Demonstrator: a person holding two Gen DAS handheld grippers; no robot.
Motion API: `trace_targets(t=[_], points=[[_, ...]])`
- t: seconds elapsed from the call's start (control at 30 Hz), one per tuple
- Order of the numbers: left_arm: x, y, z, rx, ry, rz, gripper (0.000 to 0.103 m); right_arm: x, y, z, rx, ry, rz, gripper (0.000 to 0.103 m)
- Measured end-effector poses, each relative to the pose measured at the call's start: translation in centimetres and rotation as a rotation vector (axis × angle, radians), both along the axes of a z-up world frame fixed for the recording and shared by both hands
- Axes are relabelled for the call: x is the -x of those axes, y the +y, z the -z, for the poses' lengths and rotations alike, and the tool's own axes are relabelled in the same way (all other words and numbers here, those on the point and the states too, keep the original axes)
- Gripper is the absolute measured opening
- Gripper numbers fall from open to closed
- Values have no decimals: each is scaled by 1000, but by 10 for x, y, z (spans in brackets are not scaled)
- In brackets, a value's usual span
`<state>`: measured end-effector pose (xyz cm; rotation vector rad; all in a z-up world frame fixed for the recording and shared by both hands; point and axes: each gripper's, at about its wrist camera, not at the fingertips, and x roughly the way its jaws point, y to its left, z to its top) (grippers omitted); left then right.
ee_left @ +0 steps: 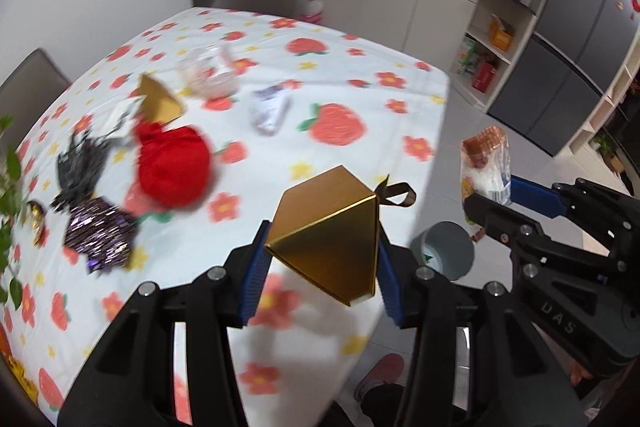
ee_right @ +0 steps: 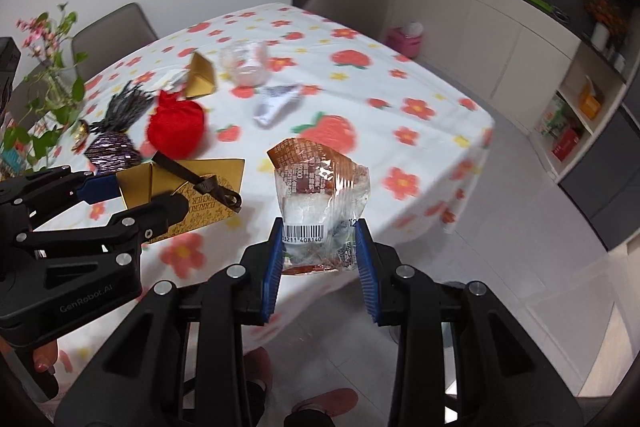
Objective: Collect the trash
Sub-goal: 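Carry the gold box and clear bag with both grippers over the grey bin, then open both grippers to drop the gold box and clear bag into the bin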
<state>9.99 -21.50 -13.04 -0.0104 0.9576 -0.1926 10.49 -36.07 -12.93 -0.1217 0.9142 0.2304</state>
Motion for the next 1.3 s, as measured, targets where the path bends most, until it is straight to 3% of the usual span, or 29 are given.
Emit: trace_targets(t=[0.43, 0.73, 0.9, 1.07, 1.3], points=[[-3, -207, 17, 25, 34, 296, 48, 44, -212, 15, 19, 38, 354, 32], [-24, -300, 74, 1, 110, 439, 48, 39, -281, 71, -24, 132, 553, 33], [-51, -341, 134, -33, 155, 503, 48, 18, -309, 133, -66, 189, 621, 33], [-83, -375, 213, -75, 183, 557, 48, -5, -337, 219, -93, 242, 675, 33], [-112, -403, 316, -90, 220, 586, 48, -25, -356, 323, -97, 256, 690, 33]])
